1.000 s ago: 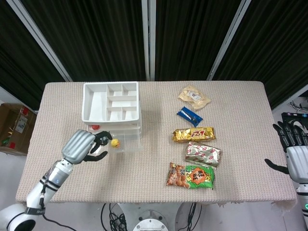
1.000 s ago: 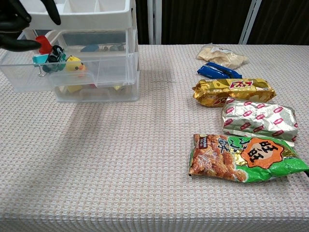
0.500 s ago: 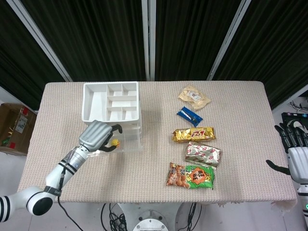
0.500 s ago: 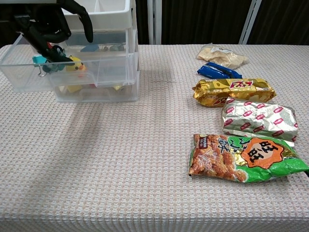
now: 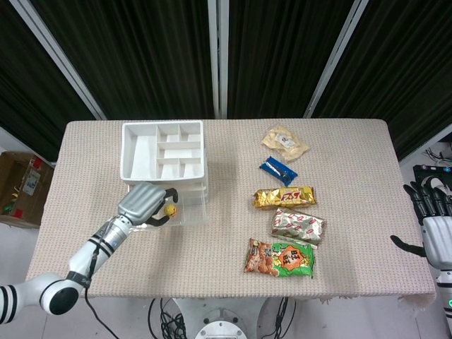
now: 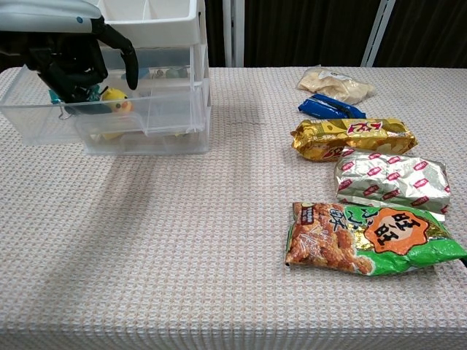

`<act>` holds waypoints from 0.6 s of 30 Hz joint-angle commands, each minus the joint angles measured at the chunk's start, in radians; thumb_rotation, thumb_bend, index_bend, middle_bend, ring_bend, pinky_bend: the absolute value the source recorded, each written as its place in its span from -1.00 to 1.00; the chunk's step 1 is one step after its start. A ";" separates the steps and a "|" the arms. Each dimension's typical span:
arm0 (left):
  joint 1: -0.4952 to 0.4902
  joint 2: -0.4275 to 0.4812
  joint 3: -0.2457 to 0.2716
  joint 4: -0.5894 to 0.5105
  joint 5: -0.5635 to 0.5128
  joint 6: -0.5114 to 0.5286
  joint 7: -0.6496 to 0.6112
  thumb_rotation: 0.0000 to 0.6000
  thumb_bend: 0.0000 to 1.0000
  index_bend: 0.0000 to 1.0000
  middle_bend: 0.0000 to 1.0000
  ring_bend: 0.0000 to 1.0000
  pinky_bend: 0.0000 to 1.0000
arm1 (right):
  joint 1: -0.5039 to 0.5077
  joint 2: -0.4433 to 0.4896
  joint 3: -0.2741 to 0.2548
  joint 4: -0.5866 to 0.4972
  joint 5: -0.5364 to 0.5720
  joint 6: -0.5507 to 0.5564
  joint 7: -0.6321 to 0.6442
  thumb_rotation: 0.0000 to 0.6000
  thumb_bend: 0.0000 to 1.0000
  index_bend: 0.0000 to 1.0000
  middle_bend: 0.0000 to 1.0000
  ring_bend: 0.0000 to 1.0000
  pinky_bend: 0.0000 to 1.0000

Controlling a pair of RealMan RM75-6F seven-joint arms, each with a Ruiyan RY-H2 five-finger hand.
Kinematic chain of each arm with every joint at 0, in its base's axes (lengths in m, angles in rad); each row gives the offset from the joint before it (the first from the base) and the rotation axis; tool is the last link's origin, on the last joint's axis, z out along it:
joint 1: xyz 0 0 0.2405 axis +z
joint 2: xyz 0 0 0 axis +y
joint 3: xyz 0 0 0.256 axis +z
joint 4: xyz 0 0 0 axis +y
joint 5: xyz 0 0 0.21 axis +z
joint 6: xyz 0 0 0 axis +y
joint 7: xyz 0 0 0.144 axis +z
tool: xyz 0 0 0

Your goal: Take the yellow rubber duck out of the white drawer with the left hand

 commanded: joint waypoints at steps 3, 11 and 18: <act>-0.009 -0.007 0.014 0.014 0.009 0.012 0.027 1.00 -0.55 -0.11 0.76 0.93 1.00 | -0.003 0.001 0.000 0.000 0.001 0.002 0.002 1.00 -0.97 -1.00 -0.90 -1.00 -0.97; -0.025 -0.010 0.028 0.018 -0.002 0.016 0.057 1.00 -0.42 -0.05 0.76 0.93 1.00 | -0.004 -0.005 -0.001 0.008 0.002 0.002 0.011 1.00 -0.97 -1.00 -0.90 -1.00 -0.97; -0.023 0.008 0.025 0.002 0.016 0.047 0.054 1.00 -0.26 0.03 0.76 0.93 1.00 | -0.003 -0.006 0.001 0.014 0.001 0.001 0.020 1.00 -0.97 -1.00 -0.90 -1.00 -0.97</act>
